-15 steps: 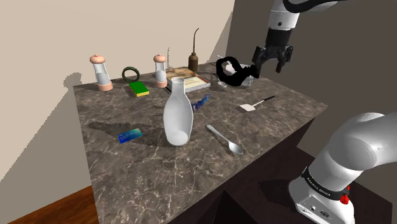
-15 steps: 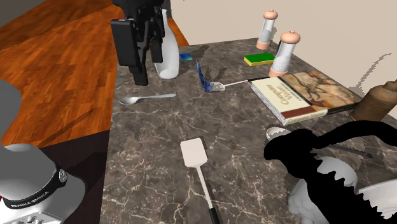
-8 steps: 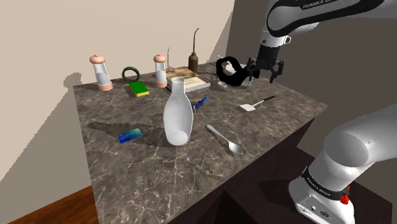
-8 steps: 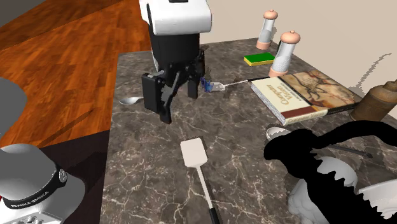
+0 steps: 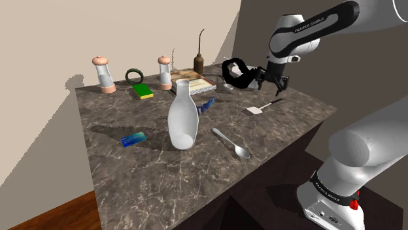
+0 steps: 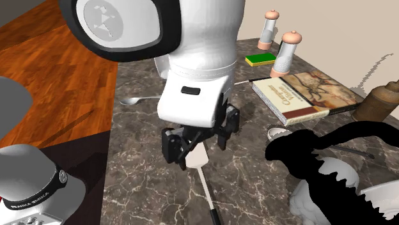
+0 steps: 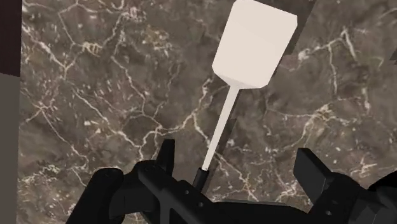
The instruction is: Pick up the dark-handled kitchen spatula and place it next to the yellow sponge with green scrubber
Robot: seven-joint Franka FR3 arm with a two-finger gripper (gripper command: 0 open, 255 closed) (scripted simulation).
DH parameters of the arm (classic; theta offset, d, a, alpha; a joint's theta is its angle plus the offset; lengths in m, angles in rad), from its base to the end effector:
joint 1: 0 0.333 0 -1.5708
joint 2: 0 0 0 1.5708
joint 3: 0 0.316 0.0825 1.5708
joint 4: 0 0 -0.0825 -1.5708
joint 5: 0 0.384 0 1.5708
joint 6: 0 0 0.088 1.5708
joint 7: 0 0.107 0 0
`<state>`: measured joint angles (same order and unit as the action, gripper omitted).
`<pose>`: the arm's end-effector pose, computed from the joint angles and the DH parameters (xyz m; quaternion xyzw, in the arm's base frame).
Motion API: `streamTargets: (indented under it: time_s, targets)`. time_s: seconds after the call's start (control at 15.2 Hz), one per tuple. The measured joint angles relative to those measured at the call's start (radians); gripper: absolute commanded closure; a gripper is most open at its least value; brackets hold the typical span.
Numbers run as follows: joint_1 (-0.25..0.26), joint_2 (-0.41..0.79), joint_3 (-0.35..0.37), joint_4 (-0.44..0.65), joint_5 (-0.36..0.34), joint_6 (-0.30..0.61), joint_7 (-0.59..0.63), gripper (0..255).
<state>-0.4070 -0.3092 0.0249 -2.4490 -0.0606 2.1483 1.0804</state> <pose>0.4067 -0.1660 0.4155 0.7545 -0.6556 0.0139 0.0261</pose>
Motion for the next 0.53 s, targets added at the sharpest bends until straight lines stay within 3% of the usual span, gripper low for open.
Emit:
streamTargets:
  time_s: [0.26, 0.53]
  targets:
    - [-0.057, 0.069, -0.01, -0.024, -0.014, 0.103, 0.168, 0]
    - [-0.069, 0.101, -0.014, -0.048, -0.021, 0.161, 0.194, 0]
